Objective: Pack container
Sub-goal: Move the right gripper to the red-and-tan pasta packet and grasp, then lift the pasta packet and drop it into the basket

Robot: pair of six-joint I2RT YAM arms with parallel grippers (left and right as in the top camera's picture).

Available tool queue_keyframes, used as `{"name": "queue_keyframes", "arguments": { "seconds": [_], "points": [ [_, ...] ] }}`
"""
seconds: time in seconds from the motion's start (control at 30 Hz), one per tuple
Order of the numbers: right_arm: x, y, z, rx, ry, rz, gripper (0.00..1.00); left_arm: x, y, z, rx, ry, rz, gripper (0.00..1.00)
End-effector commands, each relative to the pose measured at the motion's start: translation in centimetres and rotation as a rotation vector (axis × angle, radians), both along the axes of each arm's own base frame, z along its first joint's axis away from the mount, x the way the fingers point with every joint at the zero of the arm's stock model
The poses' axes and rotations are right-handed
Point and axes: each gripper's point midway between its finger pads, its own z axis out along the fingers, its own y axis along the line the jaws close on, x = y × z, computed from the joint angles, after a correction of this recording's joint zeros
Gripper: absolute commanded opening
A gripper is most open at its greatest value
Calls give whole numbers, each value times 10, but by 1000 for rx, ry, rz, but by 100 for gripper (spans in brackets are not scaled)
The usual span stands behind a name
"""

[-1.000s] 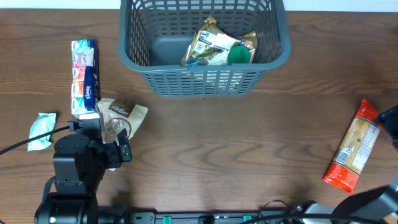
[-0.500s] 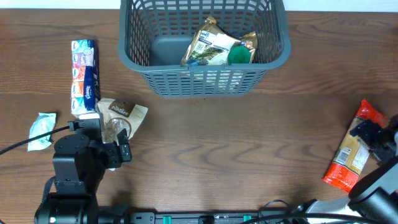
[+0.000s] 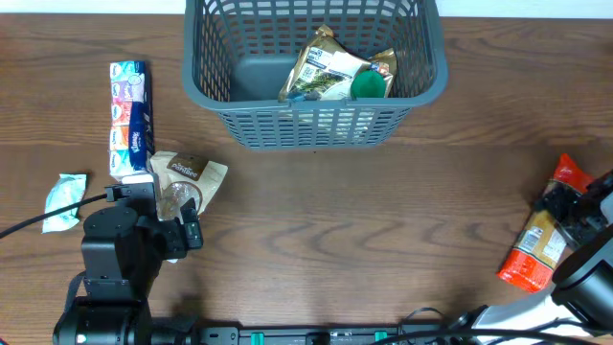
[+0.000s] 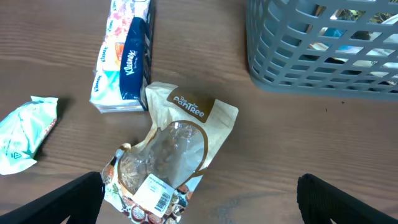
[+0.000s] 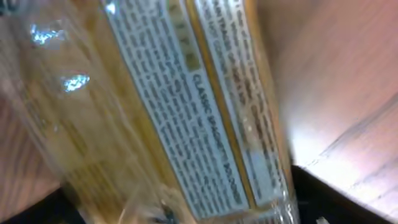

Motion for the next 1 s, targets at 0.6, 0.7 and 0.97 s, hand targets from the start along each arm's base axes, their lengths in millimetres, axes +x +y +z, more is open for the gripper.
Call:
{"name": "queue_keyframes", "arguments": {
  "seconds": [0.6,0.7,0.97],
  "points": [
    [136,101,135,-22,-368,449,1,1,4,8,22,-19,7,98],
    [165,121,210,-96,-488,522,1,1,4,8,22,-18,7,98],
    [192,175,385,-354,-727,718,1,1,4,8,22,-18,7,99]
  ]
}}
